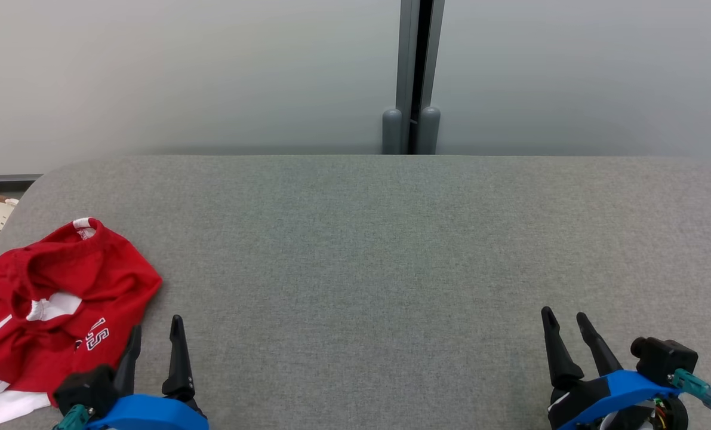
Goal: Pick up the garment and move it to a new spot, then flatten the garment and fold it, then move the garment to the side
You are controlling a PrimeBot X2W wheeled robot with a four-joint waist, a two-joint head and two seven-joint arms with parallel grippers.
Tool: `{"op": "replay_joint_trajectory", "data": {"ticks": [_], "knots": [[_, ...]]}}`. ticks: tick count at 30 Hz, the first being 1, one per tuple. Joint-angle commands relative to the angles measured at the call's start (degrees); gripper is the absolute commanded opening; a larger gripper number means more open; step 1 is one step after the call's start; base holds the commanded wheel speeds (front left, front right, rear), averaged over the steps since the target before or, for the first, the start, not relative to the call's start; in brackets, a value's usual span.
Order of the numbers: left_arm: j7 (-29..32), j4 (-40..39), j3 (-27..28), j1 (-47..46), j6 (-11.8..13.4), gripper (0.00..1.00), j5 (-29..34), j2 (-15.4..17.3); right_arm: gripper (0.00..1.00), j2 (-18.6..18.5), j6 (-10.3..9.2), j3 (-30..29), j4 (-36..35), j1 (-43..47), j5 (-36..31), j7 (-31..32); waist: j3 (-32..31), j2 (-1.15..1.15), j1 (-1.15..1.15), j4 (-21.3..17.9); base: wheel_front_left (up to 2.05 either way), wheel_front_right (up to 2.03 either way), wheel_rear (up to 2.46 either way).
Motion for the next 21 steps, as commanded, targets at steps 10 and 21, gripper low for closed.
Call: {"op": "replay_joint_trajectory", "data": {"ticks": [10,21], "knots": [[-1.78,1.10,-0.99,-0.66,1.35,1.00,7.15,0.58,1.00,0.58,0.13,-2.60,-0.05,0.04,-8.89,-1.70,-0.08,0.00,0.00,-0.19,0.00,0.00,0.00],[-3.15,3.51,-0.42,-0.32,1.64,1.00,10.76,0.09,1.00,1.14,0.10,-5.42,1.48,0.37,-15.57,-2.98,-0.24,0.00,0.00,-0.36,0.00,0.00,0.00]]}}
